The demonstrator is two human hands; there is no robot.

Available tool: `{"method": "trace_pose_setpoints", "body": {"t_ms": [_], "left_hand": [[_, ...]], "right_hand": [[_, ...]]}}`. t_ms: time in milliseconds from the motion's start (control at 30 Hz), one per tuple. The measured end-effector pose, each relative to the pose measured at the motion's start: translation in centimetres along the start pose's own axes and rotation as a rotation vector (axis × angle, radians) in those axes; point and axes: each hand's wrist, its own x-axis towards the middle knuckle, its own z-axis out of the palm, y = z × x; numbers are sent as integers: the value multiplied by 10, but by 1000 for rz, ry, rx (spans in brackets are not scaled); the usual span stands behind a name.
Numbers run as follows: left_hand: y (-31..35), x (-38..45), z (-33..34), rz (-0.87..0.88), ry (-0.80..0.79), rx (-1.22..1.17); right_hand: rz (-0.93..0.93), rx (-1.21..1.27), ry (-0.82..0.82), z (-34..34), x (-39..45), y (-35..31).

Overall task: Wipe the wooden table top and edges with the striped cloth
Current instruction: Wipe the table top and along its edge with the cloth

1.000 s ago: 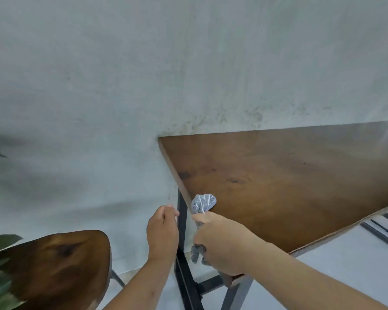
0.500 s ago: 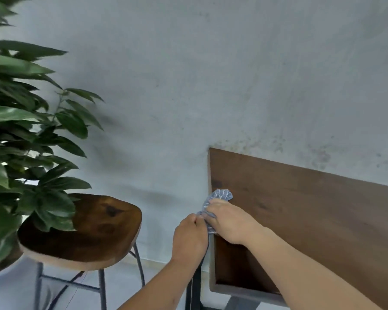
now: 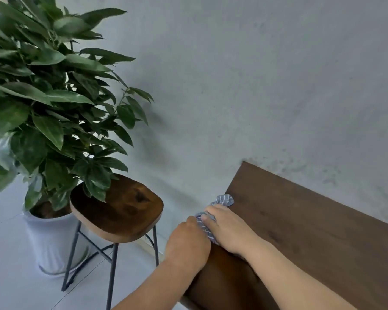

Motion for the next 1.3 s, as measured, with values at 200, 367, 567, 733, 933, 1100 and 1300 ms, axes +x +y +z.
{"method": "trace_pose_setpoints", "body": {"t_ms": [200,367,567,733,933,1100,1300], "left_hand": [[13,-11,7,-52,53,255],[22,-17,15,-81,69,358],[24,-18,16,-173,156,321],[17,-12,20,-135,95,326],[14,-6,23,-115,82,360],[21,9,24,-121,37,412],[29,19,34,-93,-11,373]], "right_hand": [[-287,-44,-227,-11,-9,18],[-464,-201,-155,-12,1,26],[-448,-173,-187,-12,17,22],[-537,-75,-220,-13,12,31],[-543,-152,-171,-13,38,43],[-432,-131,-129,-23,63,64],[-498,-147,-96,-17,50,59]]}}
